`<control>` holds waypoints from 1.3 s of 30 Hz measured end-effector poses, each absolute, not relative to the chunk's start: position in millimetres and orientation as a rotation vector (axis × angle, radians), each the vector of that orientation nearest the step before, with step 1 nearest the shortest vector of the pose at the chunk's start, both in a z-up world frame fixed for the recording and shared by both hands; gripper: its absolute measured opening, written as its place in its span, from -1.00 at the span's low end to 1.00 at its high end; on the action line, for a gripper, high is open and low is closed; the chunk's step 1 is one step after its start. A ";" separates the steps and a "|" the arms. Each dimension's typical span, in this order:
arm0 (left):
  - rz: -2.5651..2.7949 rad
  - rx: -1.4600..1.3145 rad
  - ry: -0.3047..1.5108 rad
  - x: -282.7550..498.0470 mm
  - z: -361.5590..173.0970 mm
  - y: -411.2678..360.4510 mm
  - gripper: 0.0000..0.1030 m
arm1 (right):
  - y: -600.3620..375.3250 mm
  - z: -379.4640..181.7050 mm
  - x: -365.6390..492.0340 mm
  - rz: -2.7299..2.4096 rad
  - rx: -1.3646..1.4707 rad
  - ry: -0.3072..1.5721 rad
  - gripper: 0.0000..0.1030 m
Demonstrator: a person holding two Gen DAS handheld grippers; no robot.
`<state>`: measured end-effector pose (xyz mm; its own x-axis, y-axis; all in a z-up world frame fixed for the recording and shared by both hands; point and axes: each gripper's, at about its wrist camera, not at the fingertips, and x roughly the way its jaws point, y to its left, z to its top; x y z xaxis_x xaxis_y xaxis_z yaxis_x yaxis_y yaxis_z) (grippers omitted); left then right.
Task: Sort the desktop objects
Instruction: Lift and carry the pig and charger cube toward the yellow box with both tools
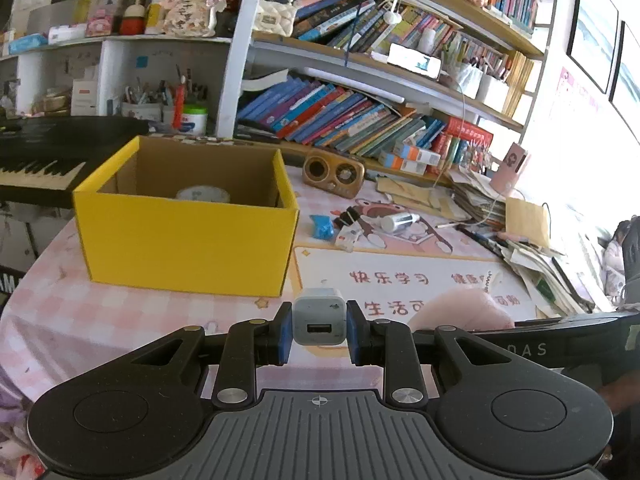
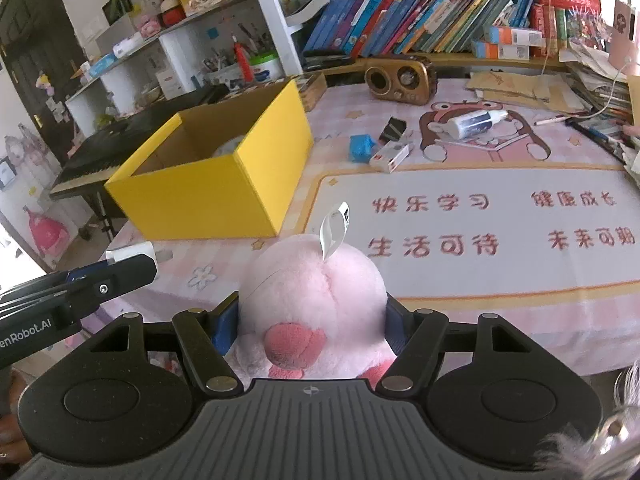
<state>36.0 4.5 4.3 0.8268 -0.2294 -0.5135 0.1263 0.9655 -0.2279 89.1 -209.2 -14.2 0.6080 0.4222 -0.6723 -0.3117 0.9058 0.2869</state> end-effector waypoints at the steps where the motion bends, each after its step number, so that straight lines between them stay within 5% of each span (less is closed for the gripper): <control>1: -0.187 -0.190 0.566 32.6 4.4 6.8 -0.50 | -207.0 -14.2 86.1 0.430 0.146 0.816 0.30; 39: -0.048 -0.250 0.491 -10.2 11.8 57.2 -0.50 | -140.5 3.8 59.1 0.590 0.060 0.760 0.30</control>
